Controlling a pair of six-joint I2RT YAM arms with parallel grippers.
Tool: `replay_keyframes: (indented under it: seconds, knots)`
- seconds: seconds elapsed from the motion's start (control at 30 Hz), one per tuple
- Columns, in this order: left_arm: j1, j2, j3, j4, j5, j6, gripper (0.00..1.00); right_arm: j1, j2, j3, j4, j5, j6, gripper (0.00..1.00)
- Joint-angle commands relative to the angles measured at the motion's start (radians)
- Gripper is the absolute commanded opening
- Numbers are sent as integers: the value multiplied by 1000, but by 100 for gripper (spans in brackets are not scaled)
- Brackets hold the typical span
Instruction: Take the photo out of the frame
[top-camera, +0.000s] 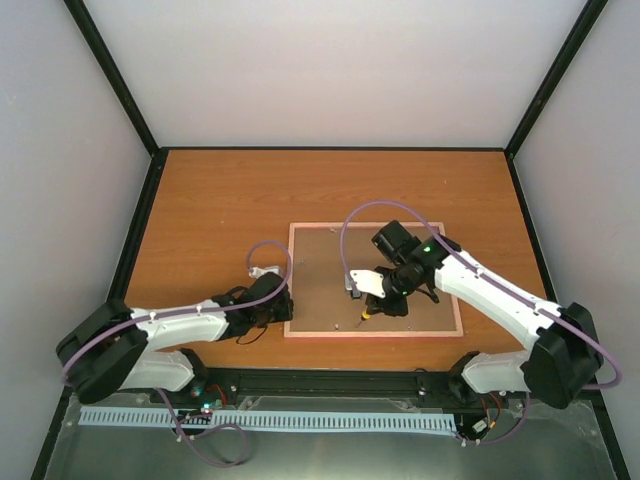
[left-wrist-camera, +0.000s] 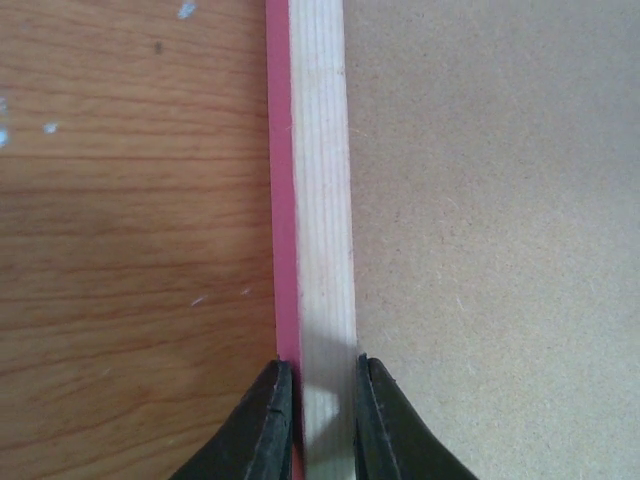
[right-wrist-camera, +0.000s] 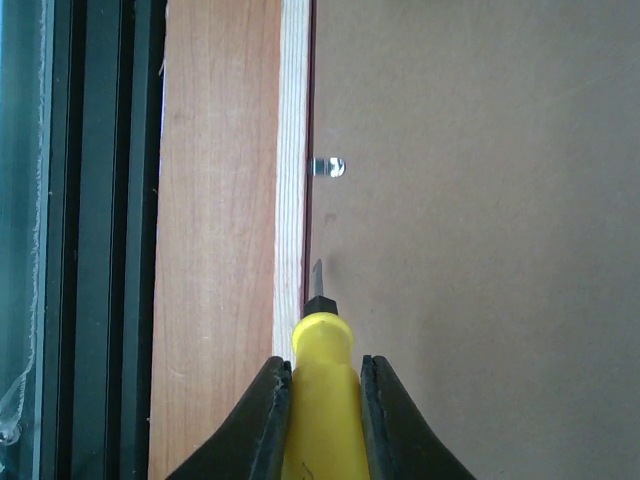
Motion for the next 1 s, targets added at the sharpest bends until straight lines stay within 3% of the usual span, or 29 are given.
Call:
replay_keyframes:
  seconds: [0.0, 0.2, 0.53, 0.97]
  knots:
    - [4, -98, -101, 77, -17, 4, 1, 19, 48, 32, -28, 17, -30, 3]
    - [4, -228, -184, 84, -49, -42, 1, 32, 75, 30, 9, -21, -12, 3]
    - [5, 44, -20, 6, -51, -37, 0, 73, 87, 17, 71, -54, 41, 3]
    - [4, 28, -35, 17, -43, -37, 1, 100, 123, 9, 155, -28, 96, 3]
